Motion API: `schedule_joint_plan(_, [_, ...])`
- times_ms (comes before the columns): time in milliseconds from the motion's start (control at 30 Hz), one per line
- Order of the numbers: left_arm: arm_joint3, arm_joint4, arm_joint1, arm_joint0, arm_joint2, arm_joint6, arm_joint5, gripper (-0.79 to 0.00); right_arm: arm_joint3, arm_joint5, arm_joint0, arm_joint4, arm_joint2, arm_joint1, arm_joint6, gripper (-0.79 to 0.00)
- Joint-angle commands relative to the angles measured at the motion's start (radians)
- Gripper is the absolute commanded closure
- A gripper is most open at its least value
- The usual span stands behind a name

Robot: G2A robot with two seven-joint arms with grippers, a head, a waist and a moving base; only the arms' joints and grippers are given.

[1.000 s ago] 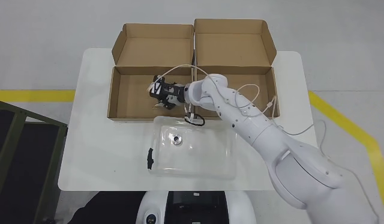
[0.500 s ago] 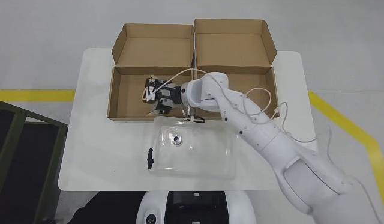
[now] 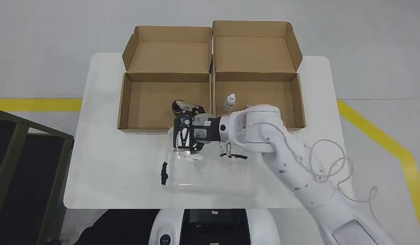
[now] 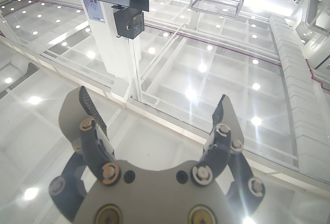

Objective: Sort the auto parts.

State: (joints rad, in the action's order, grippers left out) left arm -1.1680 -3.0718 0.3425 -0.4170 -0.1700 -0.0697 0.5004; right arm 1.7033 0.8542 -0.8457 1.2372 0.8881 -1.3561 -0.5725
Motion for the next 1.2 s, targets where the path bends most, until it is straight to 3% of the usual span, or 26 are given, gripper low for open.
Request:
schedule_joint_plan(0, [0.0,0.0,0.0,0.0,0.0,0.0,0.0,-0.785,0.035,0.02,-0.04,0.007,0.024,0.012,-0.01,-0.785])
schedule_joint_plan(600, [0.0,0.0,0.0,0.0,0.0,0.0,0.0,-0.785,0.117,0.094,-0.195,0.167,0.063,0.064,0.055,-0.785])
schedule_joint_plan(1167, [0.0,0.0,0.0,0.0,0.0,0.0,0.0,-0.785,0.016,0.078,-0.188,0.256,-0.019,0.067,0.127,-0.785])
